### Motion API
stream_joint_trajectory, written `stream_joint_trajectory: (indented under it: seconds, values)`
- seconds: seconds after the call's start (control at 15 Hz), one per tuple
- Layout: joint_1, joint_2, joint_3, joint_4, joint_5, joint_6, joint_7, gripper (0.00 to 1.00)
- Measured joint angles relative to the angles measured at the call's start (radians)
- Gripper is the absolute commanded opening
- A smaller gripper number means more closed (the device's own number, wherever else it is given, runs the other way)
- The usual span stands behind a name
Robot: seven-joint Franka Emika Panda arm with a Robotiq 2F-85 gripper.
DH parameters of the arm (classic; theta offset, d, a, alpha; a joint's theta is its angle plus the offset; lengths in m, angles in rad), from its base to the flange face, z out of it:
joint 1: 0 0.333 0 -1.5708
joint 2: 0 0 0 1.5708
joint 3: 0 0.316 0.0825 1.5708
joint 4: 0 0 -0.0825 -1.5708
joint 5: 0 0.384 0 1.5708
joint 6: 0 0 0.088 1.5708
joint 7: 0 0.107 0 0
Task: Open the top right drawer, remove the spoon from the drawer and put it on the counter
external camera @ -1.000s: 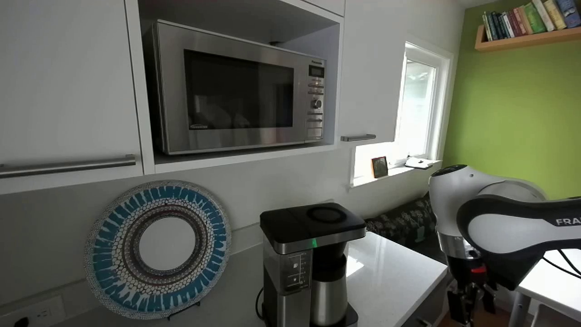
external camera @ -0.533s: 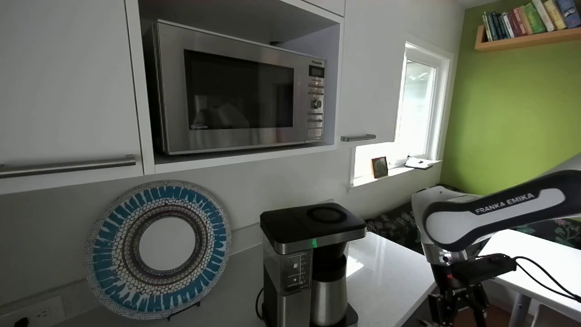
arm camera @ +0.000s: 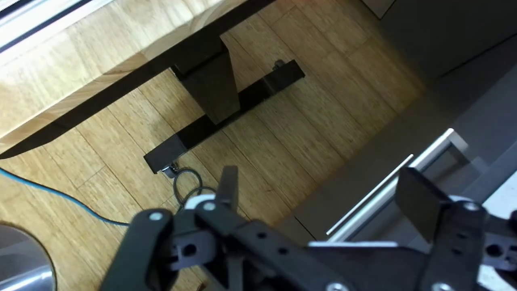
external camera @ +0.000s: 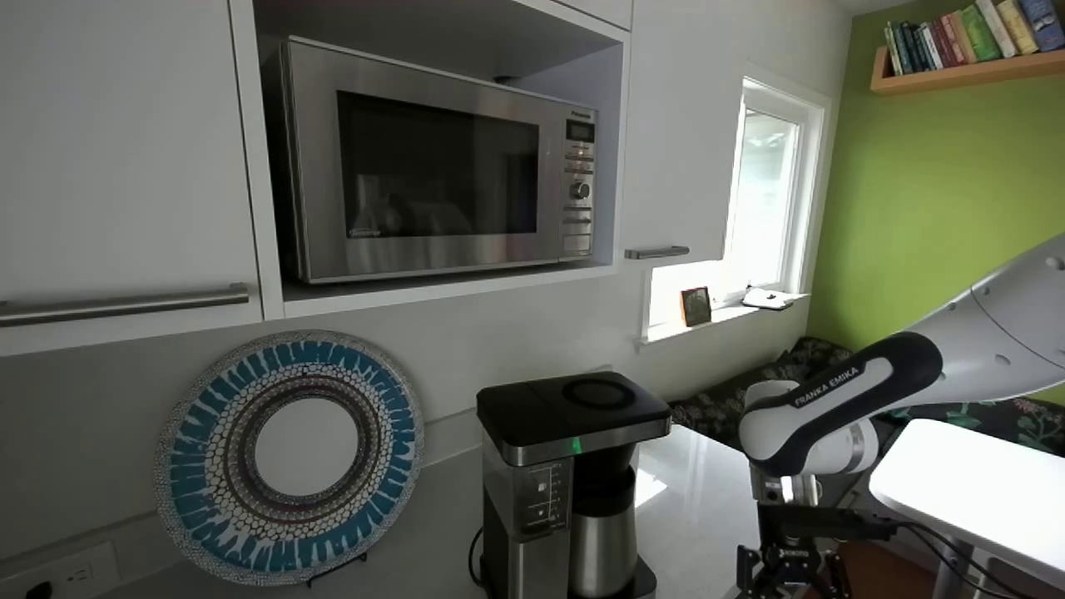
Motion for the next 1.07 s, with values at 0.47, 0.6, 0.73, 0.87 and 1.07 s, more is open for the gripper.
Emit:
stream_joint_trajectory:
  seconds: [0.47, 0.6, 0.73, 0.87, 1.07]
  values:
    - [0.001, 0.000, -0.002, 0.000, 0.003, 0.000, 0.012, 1.00]
    - [-0.001, 0.021, -0.015, -0.012, 0.017, 0.020, 0.032, 1.00]
    - [-0.008, 0.041, -0.031, -0.039, 0.031, 0.086, 0.049, 1.00]
    - [-0.017, 0.049, -0.047, -0.082, 0.034, 0.194, 0.074, 1.00]
    - [-0.029, 0.048, -0.068, -0.157, 0.088, 0.353, 0.081, 1.00]
